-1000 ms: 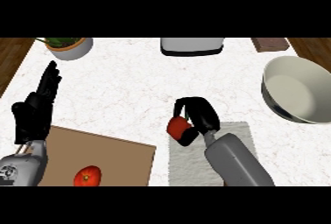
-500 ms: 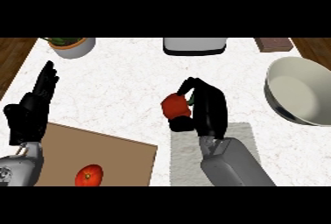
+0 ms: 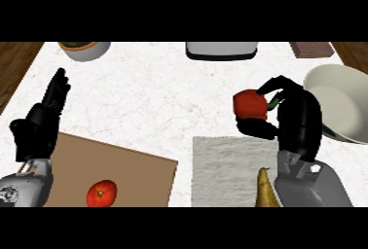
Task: Pick the bell pepper from the placemat and place it in the bowl
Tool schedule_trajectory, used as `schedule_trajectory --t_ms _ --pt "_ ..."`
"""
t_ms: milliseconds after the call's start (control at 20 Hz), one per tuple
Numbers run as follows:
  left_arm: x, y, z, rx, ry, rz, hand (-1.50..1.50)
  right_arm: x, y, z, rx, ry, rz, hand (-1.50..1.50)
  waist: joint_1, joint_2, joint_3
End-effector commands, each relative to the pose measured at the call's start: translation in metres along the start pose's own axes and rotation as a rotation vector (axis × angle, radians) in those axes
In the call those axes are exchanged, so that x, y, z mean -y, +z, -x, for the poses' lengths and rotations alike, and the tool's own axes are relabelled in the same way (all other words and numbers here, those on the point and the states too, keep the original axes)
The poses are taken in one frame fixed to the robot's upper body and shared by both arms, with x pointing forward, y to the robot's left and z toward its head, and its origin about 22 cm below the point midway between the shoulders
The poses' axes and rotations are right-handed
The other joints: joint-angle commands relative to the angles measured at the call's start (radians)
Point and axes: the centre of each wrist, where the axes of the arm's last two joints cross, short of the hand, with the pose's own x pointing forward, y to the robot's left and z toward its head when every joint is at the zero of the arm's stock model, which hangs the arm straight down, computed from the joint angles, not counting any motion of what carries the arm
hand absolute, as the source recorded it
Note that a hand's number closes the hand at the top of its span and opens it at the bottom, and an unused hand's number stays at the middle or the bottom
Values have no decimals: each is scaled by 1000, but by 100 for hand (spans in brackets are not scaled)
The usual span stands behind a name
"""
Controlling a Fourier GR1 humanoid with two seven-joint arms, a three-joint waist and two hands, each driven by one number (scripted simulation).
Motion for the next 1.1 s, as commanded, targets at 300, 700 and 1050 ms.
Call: schedule_trajectory --t_ms 300,700,1050 --pt "4 -15 -6 8 8 -1 0 52 -87 84 -33 -56 211 150 12 6 1" --pt "22 -11 -20 32 12 24 0 68 -119 174 -51 268 311 150 23 10 2" --pt "16 -8 -10 24 4 25 0 82 -159 217 -102 361 350 150 33 11 2"
